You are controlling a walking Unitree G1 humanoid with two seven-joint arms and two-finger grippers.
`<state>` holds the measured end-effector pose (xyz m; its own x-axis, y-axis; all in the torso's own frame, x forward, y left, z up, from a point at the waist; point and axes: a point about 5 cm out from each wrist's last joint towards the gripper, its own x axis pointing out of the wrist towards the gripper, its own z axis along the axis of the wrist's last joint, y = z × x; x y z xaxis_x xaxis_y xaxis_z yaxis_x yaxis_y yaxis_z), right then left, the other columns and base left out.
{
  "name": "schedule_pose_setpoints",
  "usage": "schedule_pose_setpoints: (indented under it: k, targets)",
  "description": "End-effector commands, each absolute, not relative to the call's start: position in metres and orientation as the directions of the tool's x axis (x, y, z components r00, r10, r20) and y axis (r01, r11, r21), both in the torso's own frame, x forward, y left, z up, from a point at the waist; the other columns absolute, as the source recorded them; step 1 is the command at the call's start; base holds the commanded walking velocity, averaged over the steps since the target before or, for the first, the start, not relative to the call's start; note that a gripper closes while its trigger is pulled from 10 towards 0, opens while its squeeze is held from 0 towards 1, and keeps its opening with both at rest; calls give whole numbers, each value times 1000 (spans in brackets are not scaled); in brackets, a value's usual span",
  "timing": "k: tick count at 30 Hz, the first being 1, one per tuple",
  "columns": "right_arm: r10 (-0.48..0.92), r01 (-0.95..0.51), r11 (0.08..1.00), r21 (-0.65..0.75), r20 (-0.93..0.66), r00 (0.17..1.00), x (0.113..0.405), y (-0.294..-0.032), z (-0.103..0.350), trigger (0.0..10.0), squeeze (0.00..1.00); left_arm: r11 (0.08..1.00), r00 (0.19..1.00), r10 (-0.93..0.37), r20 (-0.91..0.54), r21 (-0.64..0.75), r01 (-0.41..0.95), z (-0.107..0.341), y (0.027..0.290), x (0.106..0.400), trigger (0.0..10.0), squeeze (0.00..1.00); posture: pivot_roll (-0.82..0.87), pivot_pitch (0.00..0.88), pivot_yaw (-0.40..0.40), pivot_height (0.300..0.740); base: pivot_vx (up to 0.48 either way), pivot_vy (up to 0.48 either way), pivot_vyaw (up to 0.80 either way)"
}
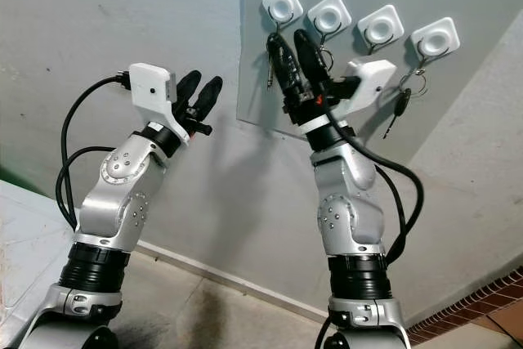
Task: Hang keys on a hook
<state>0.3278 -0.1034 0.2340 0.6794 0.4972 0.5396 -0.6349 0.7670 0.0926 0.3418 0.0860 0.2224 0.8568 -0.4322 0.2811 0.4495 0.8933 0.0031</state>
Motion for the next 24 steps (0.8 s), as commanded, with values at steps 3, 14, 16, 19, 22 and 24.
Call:
schedule_pose_setpoints:
  k: [3, 14, 16, 19, 22, 24]
  targets:
    - [632, -665, 746, -18, 333, 700, 325, -96, 192, 10000, 0, 900, 878, -429, 214, 15, 436, 200, 86, 341, 10000, 0, 128, 12, -62, 740, 0, 0, 0]
    - [637, -640, 767, -36, -64, 768, 305, -114, 81, 10000, 0, 872, 879, -452, -150, 134, 471, 75, 89, 317, 10000, 0, 117, 9, -43, 740, 0, 0, 0]
    - [592, -598, 801, -25, -113, 798, 303, -120, 66, 10000, 0, 872, 870, -440, -221, 126, 473, 55, 92, 309, 10000, 0, 115, 6, -37, 740, 0, 0, 0]
    - [521, -525, 850, 33, -185, 833, 293, -128, 41, 10000, 0, 872, 828, -435, -354, 66, 486, 20, 96, 291, 10000, 0, 112, 0, -31, 740, 0, 0, 0]
    - [424, -434, 900, 33, -294, 857, 280, -137, 13, 10000, 0, 865, 779, -431, -455, 38, 501, -8, 100, 271, 10000, 0, 107, 0, -23, 740, 0, 0, 0]
    - [390, -407, 913, 23, -339, 856, 274, -141, 2, 10000, 0, 871, 756, -421, -501, 9, 491, -18, 103, 263, 10000, 0, 106, 0, -15, 740, 0, 0, 0]
